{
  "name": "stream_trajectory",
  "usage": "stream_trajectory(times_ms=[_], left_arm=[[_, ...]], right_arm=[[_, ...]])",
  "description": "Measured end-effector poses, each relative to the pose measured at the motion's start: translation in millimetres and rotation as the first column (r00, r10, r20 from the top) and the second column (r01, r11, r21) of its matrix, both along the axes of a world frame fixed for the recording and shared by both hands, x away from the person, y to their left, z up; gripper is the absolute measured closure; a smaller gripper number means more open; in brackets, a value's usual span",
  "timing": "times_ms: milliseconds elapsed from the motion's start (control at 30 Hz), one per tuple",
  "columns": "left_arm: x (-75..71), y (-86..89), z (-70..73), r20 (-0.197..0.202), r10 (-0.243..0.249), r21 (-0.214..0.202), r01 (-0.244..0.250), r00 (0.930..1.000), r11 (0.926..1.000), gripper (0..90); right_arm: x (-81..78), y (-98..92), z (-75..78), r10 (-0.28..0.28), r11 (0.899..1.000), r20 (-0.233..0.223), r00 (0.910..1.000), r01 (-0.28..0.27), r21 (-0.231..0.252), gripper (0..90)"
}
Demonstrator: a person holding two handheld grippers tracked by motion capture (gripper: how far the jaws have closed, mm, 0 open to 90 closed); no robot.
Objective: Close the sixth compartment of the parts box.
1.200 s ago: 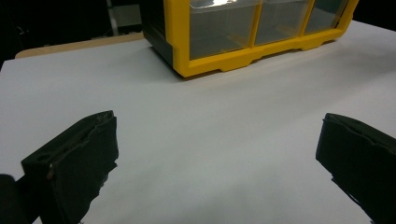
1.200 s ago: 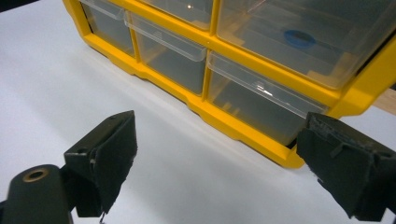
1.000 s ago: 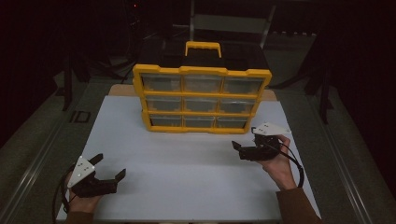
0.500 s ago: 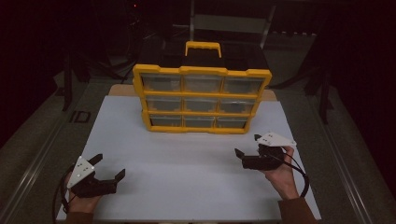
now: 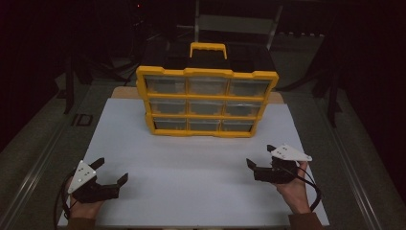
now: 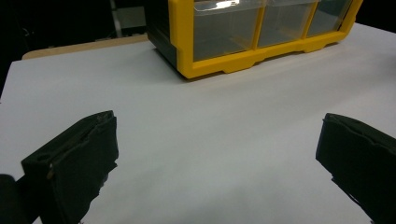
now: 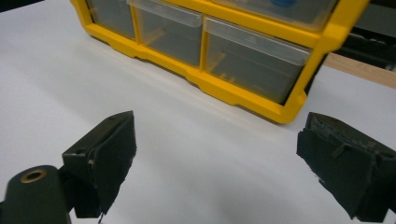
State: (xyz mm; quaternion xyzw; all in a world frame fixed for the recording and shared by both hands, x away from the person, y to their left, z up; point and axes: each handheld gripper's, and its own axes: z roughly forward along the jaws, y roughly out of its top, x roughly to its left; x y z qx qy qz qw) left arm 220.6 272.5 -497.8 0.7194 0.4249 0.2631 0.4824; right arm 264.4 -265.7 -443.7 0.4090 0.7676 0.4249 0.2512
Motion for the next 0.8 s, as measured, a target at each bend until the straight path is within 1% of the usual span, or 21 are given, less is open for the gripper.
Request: stream_trajectory(times_ms=[67,200,233,333,400,467,533,567,700,800], left_arm=[[-0.1,0.3,0.1,0.001,0.001,0.0,-0.001,1.0,1.0,0.0],[-0.4,0.7,0.3,0.003,0.005,-0.001,-0.005,1.0,1.0,0.0],[-0.4,0.7,0.3,0.003,0.005,-0.001,-0.005,1.0,1.0,0.0],[-0.7,1.1,0.8,0.008,0.011,0.0,-0.011,0.9999,0.9999,0.0],[-1.3,0.7,1.2,0.015,0.015,0.008,-0.015,0.9998,0.9999,0.0],[-1.4,0.6,1.4,0.017,0.014,0.011,-0.014,0.9998,0.9998,0.0],[-1.9,0.2,1.8,0.019,0.014,0.013,-0.014,0.9997,0.9998,0.0],[-1.9,0.3,1.9,0.021,0.014,0.014,-0.014,0.9997,0.9998,0.0],[-2.2,1.9,2.6,0.024,0.02,0.009,-0.02,0.9995,0.9998,0.0],[-2.5,3.0,3.4,0.031,0.026,0.006,-0.026,0.9992,0.9996,0.0]], right_arm=[[-1.0,-1.0,-1.2,-0.003,1.0,0.002,1.0,0.003,0.002,10.5],[-7.5,-6.6,-11.2,-0.009,1.0,0.015,0.9998,0.009,0.022,10.2],[-7.5,-6.6,-11.2,-0.009,1.0,0.015,0.9998,0.009,0.022,10.2],[-13.7,-9.1,-20.1,-0.004,0.999,0.04,0.9992,0.002,0.048,9.4],[-16.4,-9.7,-23.7,-0.008,0.998,0.057,0.9984,0.004,0.061,9.4],[-17.3,-10.1,-25.5,-0.008,0.998,0.064,0.9979,0.003,0.067,9.4],[-19.4,-11.3,-28.8,-0.015,0.997,0.079,0.9967,0.008,0.081,9.4],[-20.5,-12.5,-30.9,-0.017,0.995,0.086,0.9961,0.009,0.097,9.4],[-23.9,-14.1,-36.9,-0.017,0.996,0.095,0.9953,0.008,0.091,9.4],[-26.2,-15.5,-40.0,-0.028,0.995,0.102,0.9944,0.018,0.095,9.4]])
